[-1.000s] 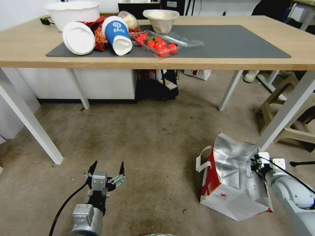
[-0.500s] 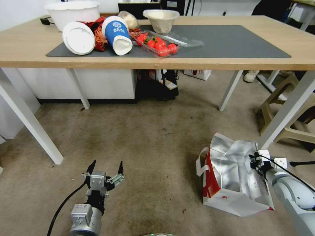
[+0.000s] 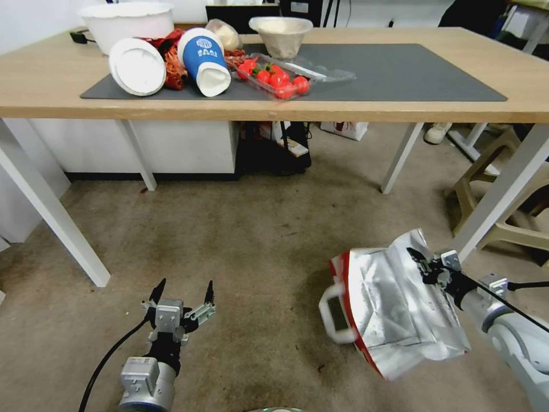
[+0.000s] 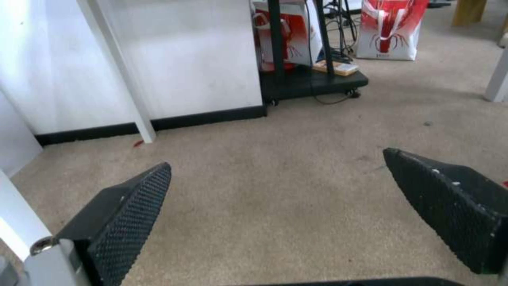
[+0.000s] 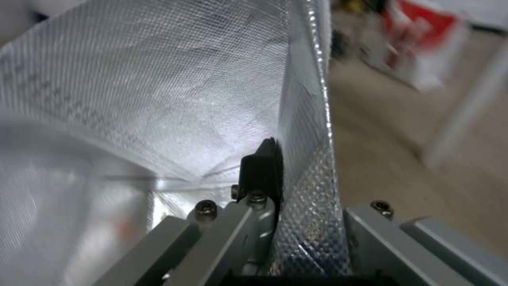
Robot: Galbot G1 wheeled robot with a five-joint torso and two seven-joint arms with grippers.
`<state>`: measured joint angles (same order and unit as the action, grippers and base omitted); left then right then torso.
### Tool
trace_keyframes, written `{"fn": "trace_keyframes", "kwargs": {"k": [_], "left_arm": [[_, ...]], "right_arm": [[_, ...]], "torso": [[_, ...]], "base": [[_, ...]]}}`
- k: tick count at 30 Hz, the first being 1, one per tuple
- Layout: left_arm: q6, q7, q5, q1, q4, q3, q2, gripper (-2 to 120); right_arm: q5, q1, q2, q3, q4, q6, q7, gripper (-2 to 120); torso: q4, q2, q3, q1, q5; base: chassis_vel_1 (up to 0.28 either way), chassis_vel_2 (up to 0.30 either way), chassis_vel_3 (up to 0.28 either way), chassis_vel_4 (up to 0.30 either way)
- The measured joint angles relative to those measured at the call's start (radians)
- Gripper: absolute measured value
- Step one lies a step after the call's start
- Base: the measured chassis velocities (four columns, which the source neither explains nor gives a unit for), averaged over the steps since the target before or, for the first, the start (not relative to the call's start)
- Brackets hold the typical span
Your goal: Pick up the food delivery bag from the floor and place it on the table.
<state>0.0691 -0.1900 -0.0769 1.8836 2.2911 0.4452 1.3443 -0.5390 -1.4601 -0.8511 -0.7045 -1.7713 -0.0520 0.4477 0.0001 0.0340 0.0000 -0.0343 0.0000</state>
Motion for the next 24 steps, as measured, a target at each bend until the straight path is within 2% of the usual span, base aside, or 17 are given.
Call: {"fn": "trace_keyframes", "kwargs": {"k": [1,4,5,7,10,13,15,21,24], "left_arm": [[0.000,0.000,0.000,0.000,0.000,0.000,0.000,100],[-0.002,0.000,-0.003,0.002,0.005,0.006,-0.004,100],[-0.002,0.000,-0.003,0.002,0.005,0.006,-0.004,100],[-0.004,0.000,-0.007,0.004,0.006,0.007,-0.005,100],[-0.022,-0.003,-0.027,0.002,0.006,0.005,-0.003,100],[-0.029,-0.010,-0.049,-0.002,0.006,0.001,0.001,100],[-0.027,-0.010,-0.063,-0.005,0.011,0.001,0.006,100],[-0.021,-0.013,-0.074,-0.003,0.017,0.003,0.003,100],[-0.007,-0.014,-0.085,0.003,0.039,0.002,0.005,100]], "right_arm": [[0.000,0.000,0.000,0.000,0.000,0.000,0.000,0],[-0.040,0.007,0.022,0.000,0.001,0.094,0.132,0],[-0.040,0.007,0.022,0.000,0.001,0.094,0.132,0],[-0.069,0.011,0.033,0.004,-0.010,0.140,0.216,0],[-0.100,0.012,0.043,0.012,-0.032,0.160,0.267,0],[-0.123,0.013,0.051,0.015,-0.051,0.165,0.310,0],[-0.164,0.014,0.061,0.018,-0.074,0.174,0.374,0],[-0.242,0.008,0.065,0.023,-0.127,0.175,0.456,0],[-0.369,0.004,0.061,0.035,-0.175,0.158,0.529,0]], "torso": [[0.0000,0.000,0.000,0.000,0.0000],[0.0000,0.000,0.000,0.000,0.0000],[0.0000,0.000,0.000,0.000,0.0000],[-0.0001,0.000,0.000,0.000,0.0000],[0.0000,0.000,0.000,0.000,0.0002],[-0.0001,0.000,0.000,0.000,-0.0001],[-0.0001,0.000,0.000,0.000,0.0000],[-0.0001,0.000,0.000,0.000,-0.0001],[0.0000,0.000,0.000,0.000,0.0001]], "base": [[0.000,0.000,0.000,0.000],[0.000,0.000,0.000,0.000],[0.000,0.000,0.000,0.000],[0.000,0.000,0.000,0.000],[0.000,0.000,0.000,0.000],[0.000,0.000,0.000,0.000],[0.000,0.000,0.000,0.000],[0.000,0.000,0.000,0.000],[0.000,0.000,0.000,0.000]]}}
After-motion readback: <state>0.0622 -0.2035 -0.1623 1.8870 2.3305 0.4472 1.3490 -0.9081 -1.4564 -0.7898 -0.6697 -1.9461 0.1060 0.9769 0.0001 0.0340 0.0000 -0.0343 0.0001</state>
